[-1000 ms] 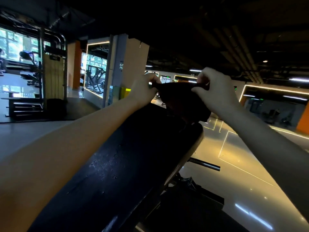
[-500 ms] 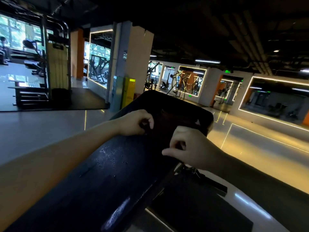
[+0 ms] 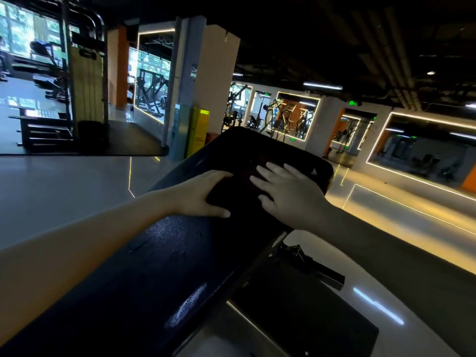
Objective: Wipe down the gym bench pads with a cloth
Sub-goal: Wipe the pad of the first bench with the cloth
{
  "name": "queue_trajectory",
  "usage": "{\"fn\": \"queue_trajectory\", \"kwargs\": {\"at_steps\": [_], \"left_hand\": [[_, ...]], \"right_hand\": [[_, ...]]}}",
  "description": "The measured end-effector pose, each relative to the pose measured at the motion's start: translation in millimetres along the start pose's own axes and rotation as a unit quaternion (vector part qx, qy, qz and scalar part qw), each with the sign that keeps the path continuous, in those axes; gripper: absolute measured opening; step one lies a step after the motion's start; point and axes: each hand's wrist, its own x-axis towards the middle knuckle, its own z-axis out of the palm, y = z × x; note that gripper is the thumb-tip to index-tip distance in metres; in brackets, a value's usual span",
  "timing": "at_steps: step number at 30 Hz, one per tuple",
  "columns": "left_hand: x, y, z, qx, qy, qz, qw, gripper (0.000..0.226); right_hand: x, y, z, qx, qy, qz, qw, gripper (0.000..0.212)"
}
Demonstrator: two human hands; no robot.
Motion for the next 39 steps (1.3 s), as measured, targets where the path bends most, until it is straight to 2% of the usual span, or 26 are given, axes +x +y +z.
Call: {"fn": "queue_trajectory", "kwargs": {"at_steps": [3,7,12,18,22,26,31,36,39], "left_hand": [[-10,-1,2,-0.006,-0.029,-0.027,0.999,0.099],[-17,1,8,-0.016,-0.070,-0.045,0.996,0.096],[-23,6,15,-0.019,-0.093,-0.073,0.993,0.091],[-39,8,15,-0.005,-0.127,-0.097,0.987,0.100],[-45,14,17,0.002,-0.117,-0.118,0.986,0.097],[-50,22,20,-0.012,-0.112,-0.154,0.982,0.097],[-63,33,27,-0.014,-0.092,-0.213,0.973,0.082],[-71,48,30,0.008,-0.094,-0.251,0.963,0.079],[-71,53,30,0.020,-0.097,-0.261,0.960,0.078]], "right_hand": [[10,16,-7,-0.010,-0.009,0.030,0.999,0.053],[14,26,-10,-0.003,0.003,0.061,0.998,0.052],[9,17,-3,0.060,0.014,0.023,0.998,0.048],[-1,-3,6,0.083,0.028,-0.043,0.995,0.046],[-6,-8,9,0.067,0.035,-0.089,0.993,0.046],[0,3,3,0.047,-0.004,-0.106,0.993,0.050],[12,16,-9,-0.001,-0.021,-0.070,0.997,0.054],[16,12,-6,-0.025,-0.046,-0.042,0.998,0.067],[18,8,-6,-0.011,-0.044,-0.035,0.998,0.059]]}}
